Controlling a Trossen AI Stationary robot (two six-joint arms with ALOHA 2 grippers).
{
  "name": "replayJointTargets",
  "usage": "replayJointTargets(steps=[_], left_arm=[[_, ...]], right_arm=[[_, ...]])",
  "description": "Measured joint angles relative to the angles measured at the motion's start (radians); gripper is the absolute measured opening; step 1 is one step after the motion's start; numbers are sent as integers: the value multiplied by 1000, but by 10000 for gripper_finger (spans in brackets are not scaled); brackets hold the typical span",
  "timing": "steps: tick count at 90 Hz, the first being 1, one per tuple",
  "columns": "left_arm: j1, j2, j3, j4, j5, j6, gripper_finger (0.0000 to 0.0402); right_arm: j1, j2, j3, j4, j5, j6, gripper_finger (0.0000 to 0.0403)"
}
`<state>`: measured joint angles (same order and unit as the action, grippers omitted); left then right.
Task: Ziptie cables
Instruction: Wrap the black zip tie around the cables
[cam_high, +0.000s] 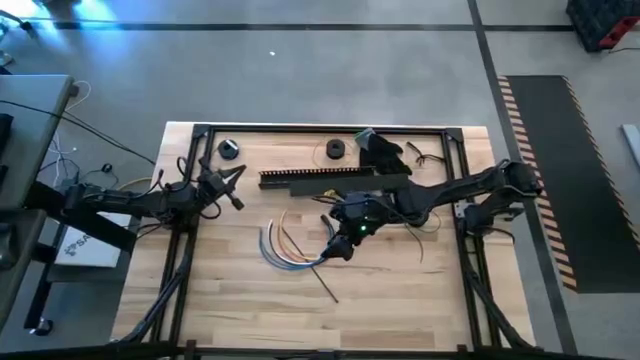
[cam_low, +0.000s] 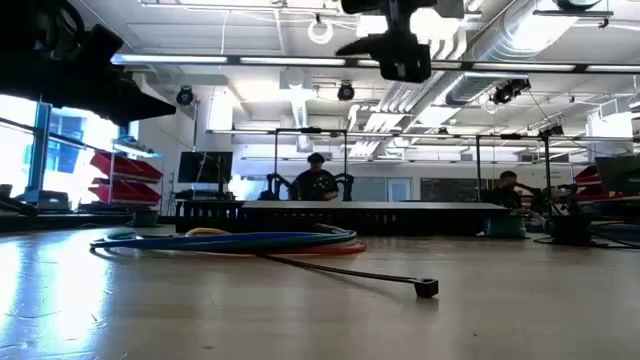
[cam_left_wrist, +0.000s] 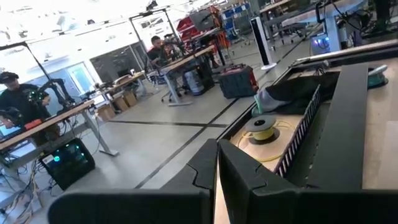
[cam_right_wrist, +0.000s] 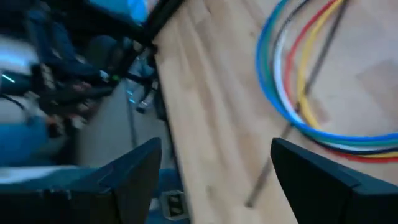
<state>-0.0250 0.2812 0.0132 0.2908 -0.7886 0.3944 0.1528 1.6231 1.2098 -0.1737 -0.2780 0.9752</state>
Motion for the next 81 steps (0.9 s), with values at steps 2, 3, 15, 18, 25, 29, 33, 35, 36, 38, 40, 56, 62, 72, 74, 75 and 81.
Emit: replayJointTargets(steps=[2,3,15,18,25,29,33,35,36,38,40,56,62,72,74,75,81], left_arm=[[0,0,0,3,9,-3,0],[0,0,0,7,16,-9,0],[-1,0,0,154,242,-301,0],[-1,0,0,207,318,-390,0],[-2,0,0,344,447,-541,0],[-2,0,0,426,500,-635,0],[-2,0,0,508,549,-748,0],[-2,0,0,547,566,-805,0],[-2,0,0,567,573,-832,0],[-2,0,0,604,581,-881,0],[-2,0,0,637,584,-927,0],[-2,0,17,701,475,-1086,0],[-8,14,96,504,504,-1071,0],[-34,113,321,-21,524,-1048,0],[-40,147,366,-102,522,-1036,0],[-41,163,387,-142,522,-1029,0],[-54,263,500,-321,524,-1000,0]], right_arm=[[0,0,0,15,2,22,286],[0,0,0,22,4,31,286],[-8,0,0,83,31,114,286],[-14,0,0,85,47,133,286],[-31,0,0,83,81,173,286],[-41,0,0,82,94,183,286],[-51,0,0,82,108,192,286],[-56,0,0,82,112,195,286],[-58,0,0,82,113,195,286],[-63,0,0,82,115,195,286],[-66,0,0,82,117,195,286],[-95,0,0,71,116,152,286],[-101,0,0,59,116,121,286],[-103,0,0,44,70,45,286],[-102,0,0,39,46,23,286],[-102,0,0,36,35,13,286],[-100,-1,0,5,-38,-50,286]])
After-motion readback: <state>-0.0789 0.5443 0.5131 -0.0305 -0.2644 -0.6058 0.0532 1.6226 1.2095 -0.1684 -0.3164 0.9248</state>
